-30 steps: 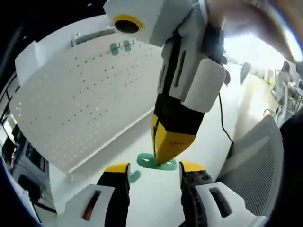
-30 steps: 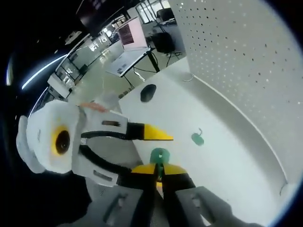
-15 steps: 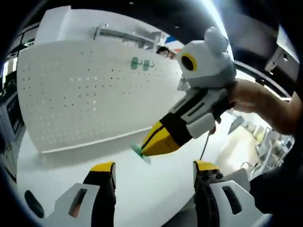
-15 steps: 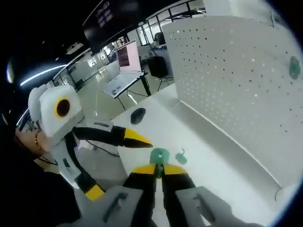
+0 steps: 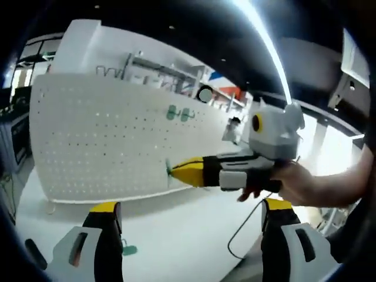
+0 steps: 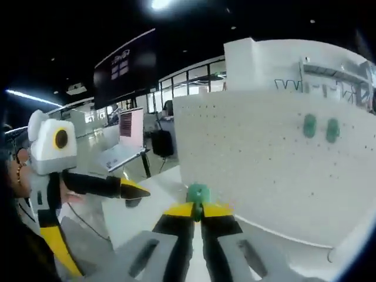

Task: Insert the hook assembly into the mounting plate slot until the hook locks in place.

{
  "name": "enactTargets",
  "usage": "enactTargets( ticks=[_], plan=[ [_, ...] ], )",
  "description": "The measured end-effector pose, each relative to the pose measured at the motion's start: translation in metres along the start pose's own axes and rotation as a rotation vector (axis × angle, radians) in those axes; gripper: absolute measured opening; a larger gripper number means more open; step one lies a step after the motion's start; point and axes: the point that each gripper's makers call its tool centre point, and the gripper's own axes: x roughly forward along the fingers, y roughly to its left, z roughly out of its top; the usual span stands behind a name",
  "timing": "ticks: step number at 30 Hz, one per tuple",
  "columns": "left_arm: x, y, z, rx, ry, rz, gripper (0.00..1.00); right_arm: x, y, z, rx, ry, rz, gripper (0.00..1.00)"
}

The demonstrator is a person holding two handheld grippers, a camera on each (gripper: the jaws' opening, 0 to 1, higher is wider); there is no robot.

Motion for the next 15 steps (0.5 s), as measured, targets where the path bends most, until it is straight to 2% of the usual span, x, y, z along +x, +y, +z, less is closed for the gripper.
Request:
enactTargets(
  ticks=[5,10,15],
  plan=[
    [-0.006,0.003,0.005,0.005,-0.025,0.029,1.00,0.001,-0.026,0.014,0.011,-0.075,-0.109,0.01],
    [-0.011,0.014,-0.005,-0.015,-0.005,0.063,1.00,0.000,-0.051,0.018,-0.009,-0.096,-0.197,0.01],
    [-0.017,0.018,-0.008,-0.025,0.000,0.084,1.00,-0.003,-0.084,0.022,0.021,-0.114,-0.265,0.01]
  ],
)
